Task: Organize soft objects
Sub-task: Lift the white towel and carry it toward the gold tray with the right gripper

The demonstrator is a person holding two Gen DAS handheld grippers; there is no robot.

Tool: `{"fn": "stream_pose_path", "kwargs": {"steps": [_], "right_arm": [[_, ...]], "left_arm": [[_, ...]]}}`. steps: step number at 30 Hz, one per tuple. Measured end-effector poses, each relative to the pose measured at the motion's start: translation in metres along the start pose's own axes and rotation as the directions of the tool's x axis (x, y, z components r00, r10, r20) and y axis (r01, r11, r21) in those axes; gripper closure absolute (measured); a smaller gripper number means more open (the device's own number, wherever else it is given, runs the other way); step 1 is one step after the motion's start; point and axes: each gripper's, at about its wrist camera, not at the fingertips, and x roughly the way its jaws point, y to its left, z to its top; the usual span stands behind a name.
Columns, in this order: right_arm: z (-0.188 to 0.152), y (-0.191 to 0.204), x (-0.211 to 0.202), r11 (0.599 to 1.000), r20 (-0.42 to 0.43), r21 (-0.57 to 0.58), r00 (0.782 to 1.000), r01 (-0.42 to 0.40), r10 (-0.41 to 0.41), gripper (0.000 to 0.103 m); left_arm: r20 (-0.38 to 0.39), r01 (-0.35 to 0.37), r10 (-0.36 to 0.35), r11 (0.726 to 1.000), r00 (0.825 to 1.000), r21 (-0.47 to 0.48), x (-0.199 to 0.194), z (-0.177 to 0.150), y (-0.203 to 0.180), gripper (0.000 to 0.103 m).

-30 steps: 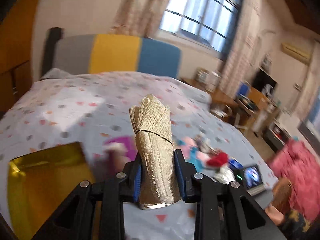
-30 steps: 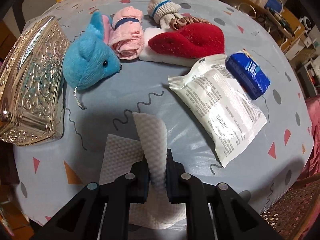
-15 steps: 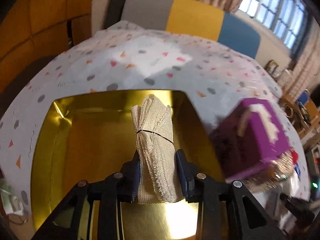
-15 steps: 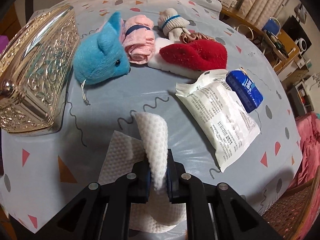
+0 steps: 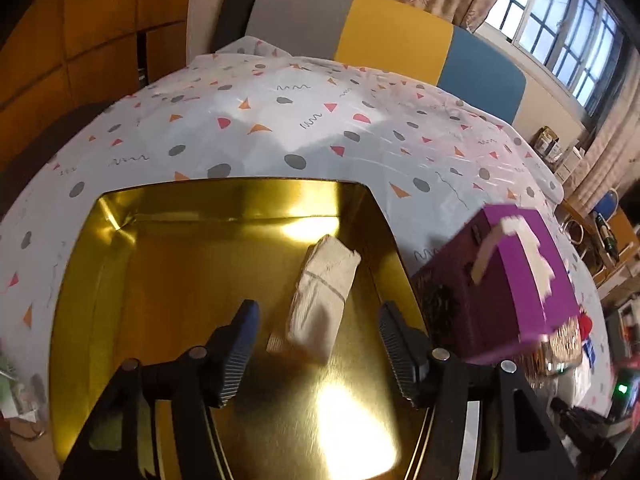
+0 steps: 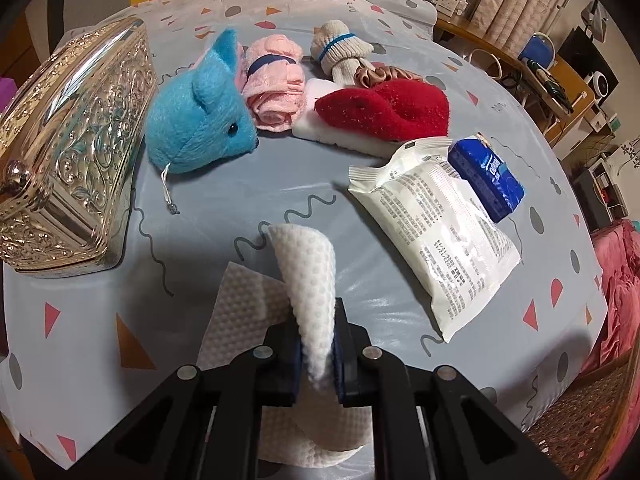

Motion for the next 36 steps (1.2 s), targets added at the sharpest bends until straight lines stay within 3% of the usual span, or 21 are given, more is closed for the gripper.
{"fn": "stream_pose_path", "kwargs": {"steps": [9, 13, 21, 28, 36], "right_arm": [[-0.007, -0.016, -0.005, 0.996, 0.037, 0.072, 0.998, -0.056, 0.053, 0.093], [-0.004, -0.028, -0.007, 0.983, 0.032, 0.126, 0.991, -0.135, 0.132, 0.095], [0.015, -0.033, -0.052, 0.971, 0.154, 0.107, 0.968, -0.214, 0.196, 0.095], [0.041, -0.019, -0.107, 0.951, 0.276, 0.041, 0.918, -0.308, 0.285, 0.095], [0.054, 0.004, -0.172, 0.894, 0.36, -0.065, 0.825, -0.444, 0.436, 0.095]], "left_arm": [[0.054, 0.018, -0.02, 0.999, 0.998, 0.048, -0.042, -0.029, -0.011, 0.033], [0.074, 0.016, -0.022, 0.997, 0.997, 0.077, -0.056, -0.037, -0.015, 0.032], [0.075, 0.007, -0.012, 0.998, 0.997, 0.067, -0.062, -0.042, -0.009, 0.03], [0.065, 0.005, -0.008, 0.998, 0.998, 0.055, -0.06, -0.046, -0.004, 0.029], [0.068, -0.001, 0.0, 1.0, 0.998, 0.023, -0.063, -0.046, 0.009, 0.029]]}}
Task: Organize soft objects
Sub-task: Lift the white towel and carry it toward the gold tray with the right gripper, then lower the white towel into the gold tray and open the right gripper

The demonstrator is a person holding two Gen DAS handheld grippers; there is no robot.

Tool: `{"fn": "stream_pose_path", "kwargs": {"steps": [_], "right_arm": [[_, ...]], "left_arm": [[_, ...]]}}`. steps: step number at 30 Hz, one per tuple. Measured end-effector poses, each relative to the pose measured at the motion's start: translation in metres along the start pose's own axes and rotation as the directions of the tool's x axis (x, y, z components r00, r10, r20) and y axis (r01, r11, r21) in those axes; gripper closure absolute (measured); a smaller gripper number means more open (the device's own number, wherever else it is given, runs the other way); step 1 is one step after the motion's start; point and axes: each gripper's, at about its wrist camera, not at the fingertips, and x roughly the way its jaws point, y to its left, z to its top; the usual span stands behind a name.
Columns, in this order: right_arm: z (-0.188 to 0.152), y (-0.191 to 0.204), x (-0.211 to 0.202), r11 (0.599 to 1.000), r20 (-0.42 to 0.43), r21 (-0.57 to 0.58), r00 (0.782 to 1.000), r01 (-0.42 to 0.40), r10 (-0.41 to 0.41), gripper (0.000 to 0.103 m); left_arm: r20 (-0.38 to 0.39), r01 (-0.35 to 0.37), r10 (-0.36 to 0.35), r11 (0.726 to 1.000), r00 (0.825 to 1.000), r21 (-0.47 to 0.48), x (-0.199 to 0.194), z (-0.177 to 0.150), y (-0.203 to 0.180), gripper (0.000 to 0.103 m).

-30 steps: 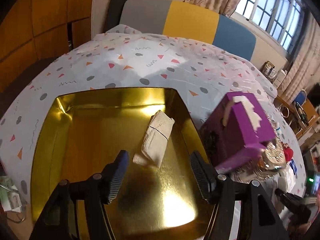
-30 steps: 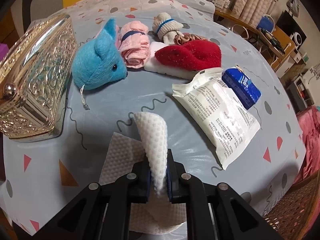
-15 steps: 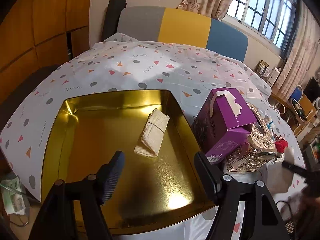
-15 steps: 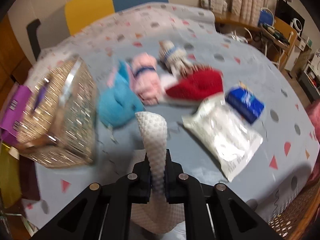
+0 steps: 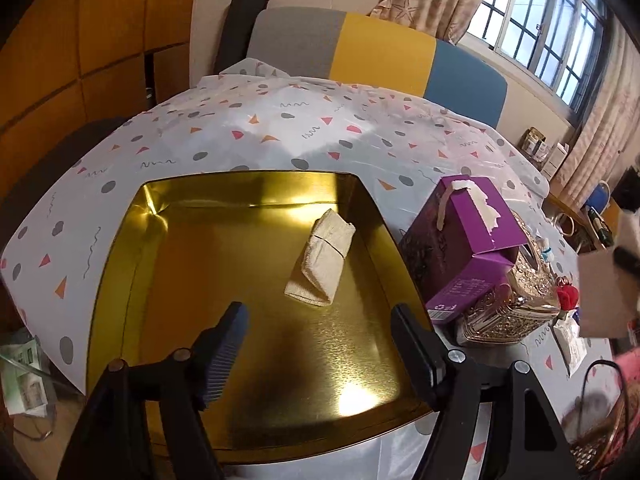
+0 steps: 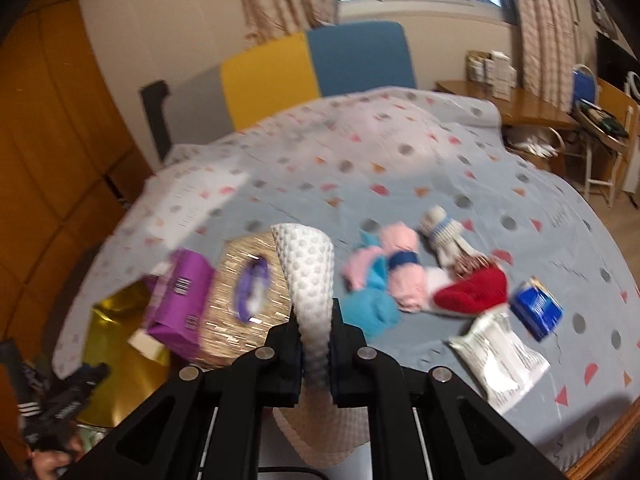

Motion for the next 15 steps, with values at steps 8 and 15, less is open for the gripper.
{"fn": "stream_pose_path", "kwargs": {"steps": [8, 15], "right_arm": [[0.02, 0.078, -0.029, 0.952, -0.01, -0.106, 0.957, -0.288, 0.289, 0.095], [-0.013, 0.187, 0.003, 0.833, -0.203, -0.278, 0.877, -0.479, 0.436, 0.094]], "left_arm": [[0.027, -0.059, 0.061, 0.996, 0.998, -0.06, -0.012, 0.005, 0.031, 0.028], [0.046, -0.137, 0.144, 0.98, 0.988, -0.142, -0.023, 0.006, 0.074, 0.027]]}}
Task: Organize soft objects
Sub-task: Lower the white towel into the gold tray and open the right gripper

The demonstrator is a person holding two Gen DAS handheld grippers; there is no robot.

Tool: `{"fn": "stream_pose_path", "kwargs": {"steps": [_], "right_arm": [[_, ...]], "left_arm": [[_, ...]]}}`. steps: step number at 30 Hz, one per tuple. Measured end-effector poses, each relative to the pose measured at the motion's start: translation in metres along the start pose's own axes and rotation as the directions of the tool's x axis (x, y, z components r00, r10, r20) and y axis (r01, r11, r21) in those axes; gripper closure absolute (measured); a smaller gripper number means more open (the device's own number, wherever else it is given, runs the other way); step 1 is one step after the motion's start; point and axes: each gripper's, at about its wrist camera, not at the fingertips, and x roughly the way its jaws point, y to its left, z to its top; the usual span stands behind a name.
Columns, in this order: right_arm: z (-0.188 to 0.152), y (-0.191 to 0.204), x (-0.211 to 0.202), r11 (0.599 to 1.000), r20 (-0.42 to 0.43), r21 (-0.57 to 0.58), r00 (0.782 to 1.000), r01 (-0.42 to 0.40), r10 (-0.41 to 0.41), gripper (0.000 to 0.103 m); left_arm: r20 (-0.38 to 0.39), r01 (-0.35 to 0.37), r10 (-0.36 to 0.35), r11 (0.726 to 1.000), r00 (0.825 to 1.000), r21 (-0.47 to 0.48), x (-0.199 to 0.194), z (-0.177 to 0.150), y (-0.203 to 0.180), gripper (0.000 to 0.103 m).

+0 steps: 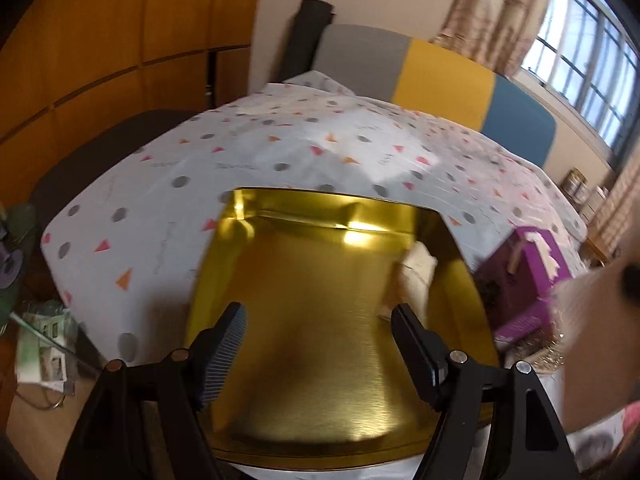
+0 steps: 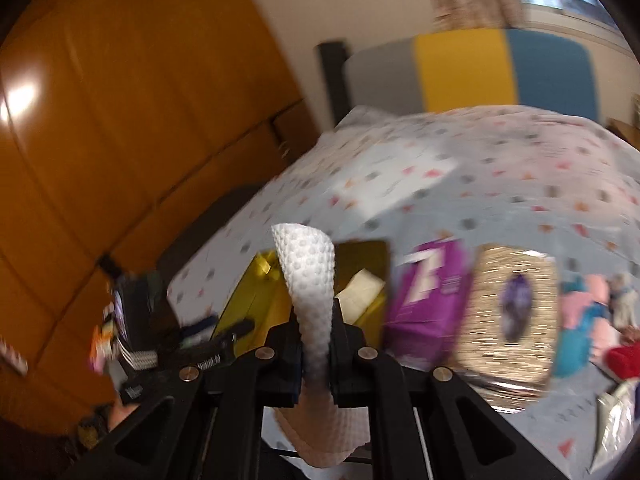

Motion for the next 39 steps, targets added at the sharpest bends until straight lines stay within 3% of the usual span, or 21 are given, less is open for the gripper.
{"fn": "stream_pose_path", "kwargs": {"steps": [3, 5, 7, 9, 11, 16, 24, 28, 36, 39], "right_arm": [[-0.003, 0.016, 0.046, 0.999, -0.06, -0.031, 0.998, -0.015, 0.013, 0.093], [-0.006, 0.017, 0.077, 0.999, -0.087, -0.04, 0.996, 0.014, -0.018, 0.087], [-0.01, 0.008, 0.1, 0.999, -0.12, -0.027, 0.993, 0.02, -0.023, 0.067], [-0.017, -0.003, 0.117, 1.0, -0.17, 0.009, 0.985, 0.003, -0.002, 0.057], [-0.021, -0.012, 0.122, 0.998, -0.189, 0.04, 0.981, 0.04, -0.032, 0.057], [-0.029, -0.017, 0.099, 0.998, -0.143, 0.053, 0.989, 0.032, -0.024, 0.057], [-0.037, -0.005, 0.058, 0.997, -0.065, -0.035, 0.995, 0.074, -0.077, 0.057], [-0.039, -0.006, 0.058, 0.997, -0.068, -0.036, 0.995, 0.07, -0.073, 0.044], [-0.046, -0.021, 0.028, 0.993, -0.004, -0.01, 0.993, 0.116, -0.116, 0.042], [-0.05, -0.034, 0.013, 0.989, 0.011, 0.016, 0.989, 0.148, -0.148, 0.028]], "left_arm": [[-0.003, -0.022, 0.022, 1.0, 1.0, -0.014, -0.001, -0.002, 0.011, 0.027], [-0.007, -0.028, 0.028, 0.999, 1.0, -0.019, 0.0, -0.003, 0.016, 0.027], [-0.012, -0.033, 0.033, 0.999, 0.999, -0.023, 0.0, -0.005, 0.019, 0.027], [-0.008, -0.035, 0.035, 0.999, 0.999, -0.028, 0.001, -0.005, 0.021, 0.027], [-0.01, -0.035, 0.035, 0.999, 0.999, -0.025, 0.002, -0.005, 0.02, 0.027], [-0.019, -0.024, 0.024, 1.0, 1.0, -0.012, 0.006, -0.008, 0.011, 0.027], [-0.011, 0.02, -0.019, 0.999, 1.0, 0.044, -0.002, -0.011, -0.014, 0.027], [0.001, 0.02, -0.02, 0.998, 1.0, 0.067, -0.009, -0.011, -0.021, 0.026], [0.019, 0.035, -0.038, 0.993, 0.999, 0.113, -0.017, -0.013, -0.036, 0.023], [0.014, 0.049, -0.051, 0.991, 0.999, 0.128, -0.017, -0.015, -0.043, 0.022]]}}
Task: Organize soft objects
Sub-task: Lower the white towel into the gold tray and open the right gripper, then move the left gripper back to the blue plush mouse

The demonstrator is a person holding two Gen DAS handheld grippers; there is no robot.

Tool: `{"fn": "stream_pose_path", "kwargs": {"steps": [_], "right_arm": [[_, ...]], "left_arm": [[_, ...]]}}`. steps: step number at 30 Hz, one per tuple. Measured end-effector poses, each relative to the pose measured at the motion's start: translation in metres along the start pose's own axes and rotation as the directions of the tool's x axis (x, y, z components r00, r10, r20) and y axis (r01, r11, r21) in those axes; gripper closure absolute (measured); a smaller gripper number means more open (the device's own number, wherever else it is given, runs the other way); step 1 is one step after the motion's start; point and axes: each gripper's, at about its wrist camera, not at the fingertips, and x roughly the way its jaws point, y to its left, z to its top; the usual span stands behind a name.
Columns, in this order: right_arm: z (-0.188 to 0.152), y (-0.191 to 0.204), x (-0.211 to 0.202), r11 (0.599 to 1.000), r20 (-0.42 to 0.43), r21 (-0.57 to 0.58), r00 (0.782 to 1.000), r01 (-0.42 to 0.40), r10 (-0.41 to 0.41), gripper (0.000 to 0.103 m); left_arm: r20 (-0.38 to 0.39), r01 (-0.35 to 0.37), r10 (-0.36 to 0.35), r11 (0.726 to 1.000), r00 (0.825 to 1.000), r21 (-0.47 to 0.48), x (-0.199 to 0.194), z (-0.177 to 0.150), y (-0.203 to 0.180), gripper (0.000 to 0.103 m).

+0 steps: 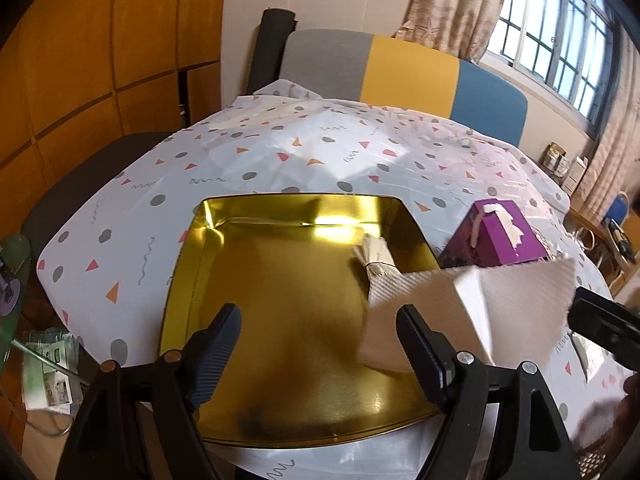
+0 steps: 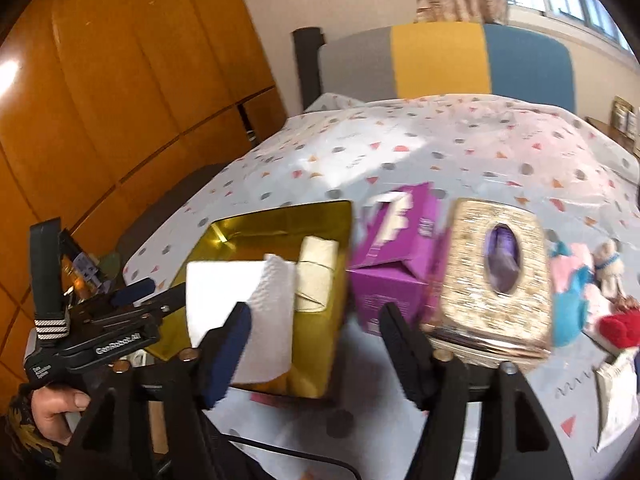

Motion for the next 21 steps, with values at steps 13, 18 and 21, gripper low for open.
{"fn": "stream_pose_path", "kwargs": {"steps": [13, 18, 21], "right_arm": [[-0.002, -0.031, 0.007, 0.903, 0.009, 0.273, 0.939, -0.332, 0.342, 0.017], [0.033, -0.013, 0.015, 0.942, -0.014, 0.217, 0.965, -0.254, 0.263, 0.017], [0.036, -0.012, 0.009, 0.94, -0.008, 0.199, 0.959, -0.277, 0.285, 0.017]], "left_arm": [[-0.02, -0.007, 0.007, 1.0, 1.0, -0.03, 0.005, -0.005, 0.008, 0.021], [-0.01, -0.019, 0.019, 0.999, 1.0, -0.049, 0.001, -0.001, 0.021, 0.021], [0.011, -0.037, 0.038, 0.998, 0.999, -0.04, -0.001, 0.002, 0.024, 0.02]]}}
